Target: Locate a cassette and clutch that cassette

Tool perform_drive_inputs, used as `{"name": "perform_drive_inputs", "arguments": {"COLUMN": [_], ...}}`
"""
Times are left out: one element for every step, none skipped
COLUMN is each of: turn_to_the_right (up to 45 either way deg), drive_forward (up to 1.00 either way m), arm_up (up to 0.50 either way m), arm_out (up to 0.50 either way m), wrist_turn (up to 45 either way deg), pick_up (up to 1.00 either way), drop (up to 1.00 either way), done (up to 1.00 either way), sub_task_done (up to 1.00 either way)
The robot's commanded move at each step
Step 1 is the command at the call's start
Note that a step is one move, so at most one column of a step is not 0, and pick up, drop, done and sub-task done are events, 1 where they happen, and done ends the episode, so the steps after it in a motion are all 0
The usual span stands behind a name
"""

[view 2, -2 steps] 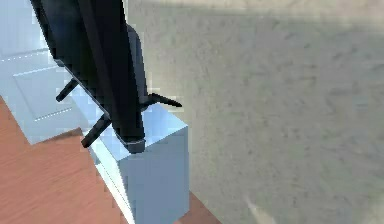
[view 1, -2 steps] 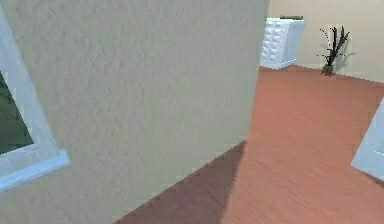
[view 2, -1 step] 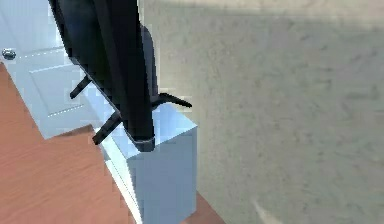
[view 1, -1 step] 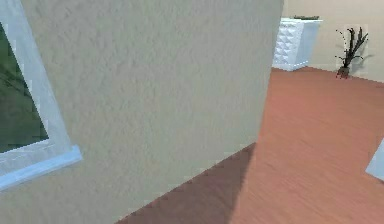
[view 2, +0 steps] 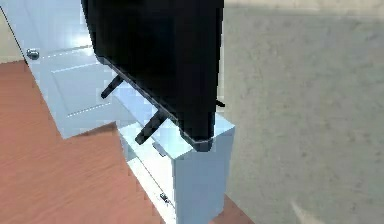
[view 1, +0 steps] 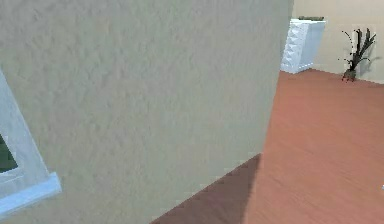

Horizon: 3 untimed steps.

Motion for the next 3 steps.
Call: {"name": "perform_drive_inputs", "arguments": {"turn_to_the_right": [-45.0,-39.0,0.0], "drive_forward": [0.0,0.0,0.1], "arm_up": [0.0,0.0,0.0], "arm_out": [0.0,0.0,0.0], "wrist_turn": [0.0,0.0,0.0], "pick_up": [0.0,0.0,0.0], "drop": [0.0,0.0,0.0], "done": [0.0,0.0,0.0], "sub_task_done": [0.0,0.0,0.0]}}
